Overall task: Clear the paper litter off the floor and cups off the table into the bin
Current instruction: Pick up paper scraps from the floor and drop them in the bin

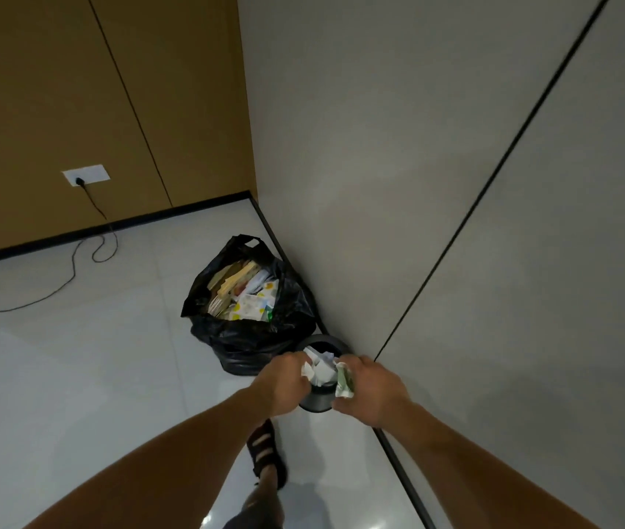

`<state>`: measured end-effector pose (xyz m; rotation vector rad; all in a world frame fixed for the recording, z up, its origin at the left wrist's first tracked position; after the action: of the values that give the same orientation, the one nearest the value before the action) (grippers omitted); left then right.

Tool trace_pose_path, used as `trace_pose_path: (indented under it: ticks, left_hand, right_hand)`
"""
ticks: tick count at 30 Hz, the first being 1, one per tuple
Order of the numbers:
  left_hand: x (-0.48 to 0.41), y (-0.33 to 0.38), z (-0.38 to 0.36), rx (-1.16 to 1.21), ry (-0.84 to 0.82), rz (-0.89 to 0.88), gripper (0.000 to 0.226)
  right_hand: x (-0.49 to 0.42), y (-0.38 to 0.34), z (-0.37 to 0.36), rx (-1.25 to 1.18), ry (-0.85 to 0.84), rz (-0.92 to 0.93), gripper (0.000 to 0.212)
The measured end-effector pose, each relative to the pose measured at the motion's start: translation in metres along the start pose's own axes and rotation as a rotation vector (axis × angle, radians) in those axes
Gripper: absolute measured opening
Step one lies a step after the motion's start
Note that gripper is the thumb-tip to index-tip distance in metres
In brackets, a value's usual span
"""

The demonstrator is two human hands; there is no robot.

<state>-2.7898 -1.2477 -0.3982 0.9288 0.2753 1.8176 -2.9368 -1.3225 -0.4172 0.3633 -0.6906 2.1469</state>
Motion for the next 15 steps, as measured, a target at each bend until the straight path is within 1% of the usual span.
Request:
trace_pose_path:
  ticks: [4,7,10,13,15]
  left_hand:
    - [-0.092,-0.025,0.009,0.014,-0.080,0.028,0.028]
    - [-0.164,-0.047,0.003,0.026,-0.136,0.024,0.030]
    - [-0.238,-0.075,-0.021,0.021,-0.177,-0.002,0.032]
    - [-0.308,-0.112,-0.062,0.043,-0.243,0.056,0.041]
    - [-0.352,-0.138,-0.096,0.055,-0.296,0.080,0.042]
  right_hand:
    - [-0.081,0.020,0.002,-0.077,-0.022,-0.053,0.078]
    - [-0.148,0.042,-0.015,-0.143,-0.040,-0.125,0.084]
    - [-0.211,0.071,-0.048,-0.184,-0.070,-0.177,0.083]
    - [-0.269,0.108,-0.091,-0.244,-0.120,-0.222,0.080]
    - [-0.306,0.133,-0.120,-0.235,-0.139,-0.225,0.075]
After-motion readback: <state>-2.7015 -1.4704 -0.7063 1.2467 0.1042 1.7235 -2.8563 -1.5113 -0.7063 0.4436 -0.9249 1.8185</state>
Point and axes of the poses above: each hand's wrist, its own x-axis away from the middle knuckle, its own z-axis out of the back of the hand, y = z × x, the point moved 5 cm from there along -x, towards the middle knuckle, and after that the axes turned 3 degrees about -y, right-handed, at the moved point
